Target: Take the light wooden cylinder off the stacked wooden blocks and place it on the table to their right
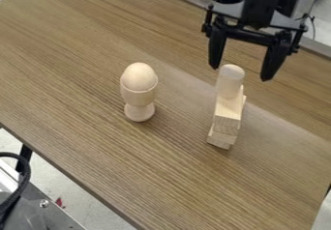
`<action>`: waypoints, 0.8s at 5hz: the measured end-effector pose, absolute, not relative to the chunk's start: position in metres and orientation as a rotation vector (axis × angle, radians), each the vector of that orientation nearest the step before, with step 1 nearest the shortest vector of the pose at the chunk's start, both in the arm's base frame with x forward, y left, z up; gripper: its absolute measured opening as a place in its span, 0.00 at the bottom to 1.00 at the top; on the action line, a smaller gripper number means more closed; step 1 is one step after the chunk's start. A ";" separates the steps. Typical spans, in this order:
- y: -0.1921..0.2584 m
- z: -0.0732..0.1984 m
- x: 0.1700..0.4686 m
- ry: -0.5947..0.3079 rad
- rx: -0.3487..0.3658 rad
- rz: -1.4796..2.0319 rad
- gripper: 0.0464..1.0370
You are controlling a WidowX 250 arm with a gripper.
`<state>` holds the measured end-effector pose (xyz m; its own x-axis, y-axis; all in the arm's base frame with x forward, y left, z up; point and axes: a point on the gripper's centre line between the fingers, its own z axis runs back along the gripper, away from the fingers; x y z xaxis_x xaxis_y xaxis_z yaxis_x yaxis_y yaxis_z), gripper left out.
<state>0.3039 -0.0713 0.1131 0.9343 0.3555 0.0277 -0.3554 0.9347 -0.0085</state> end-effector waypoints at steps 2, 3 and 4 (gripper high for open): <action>-0.071 0.107 0.302 -0.033 -0.008 0.357 0.96; -0.071 0.105 0.303 -0.040 -0.009 0.350 0.96; -0.070 0.100 0.304 -0.035 0.003 0.342 0.96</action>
<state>0.3042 -0.0700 0.0997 0.9413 0.3356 0.0349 -0.3357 0.9419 -0.0027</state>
